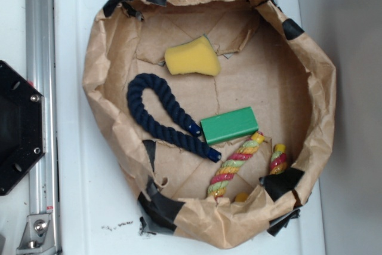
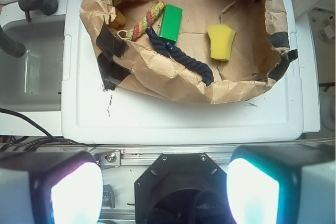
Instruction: Grab the green sponge.
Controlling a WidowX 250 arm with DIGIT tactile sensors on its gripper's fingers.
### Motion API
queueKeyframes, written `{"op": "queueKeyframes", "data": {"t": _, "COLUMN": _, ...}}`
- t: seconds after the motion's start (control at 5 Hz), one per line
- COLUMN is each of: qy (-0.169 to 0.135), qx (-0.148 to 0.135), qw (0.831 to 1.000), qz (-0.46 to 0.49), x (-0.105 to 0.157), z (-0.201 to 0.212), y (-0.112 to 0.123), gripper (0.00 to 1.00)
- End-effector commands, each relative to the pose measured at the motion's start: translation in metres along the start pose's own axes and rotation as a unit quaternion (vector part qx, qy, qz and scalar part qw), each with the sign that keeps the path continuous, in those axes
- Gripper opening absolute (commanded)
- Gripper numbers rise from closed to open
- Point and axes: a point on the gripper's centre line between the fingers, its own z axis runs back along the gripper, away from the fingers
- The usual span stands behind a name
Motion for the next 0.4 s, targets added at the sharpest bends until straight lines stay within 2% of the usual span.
{"op": "queueKeyframes", "data": {"t": 0.0, "qy": 0.000, "qx": 0.000, "qw": 1.000, "qz": 0.000, "x": 0.000, "z": 0.000, "y": 0.000, "gripper": 1.00}}
{"op": "queueKeyframes", "data": {"t": 0.2, "qy": -0.071, "qx": -0.001, "qw": 0.996, "qz": 0.058, "x": 0.036, "z": -0.039, "y": 0.050, "gripper": 1.00}}
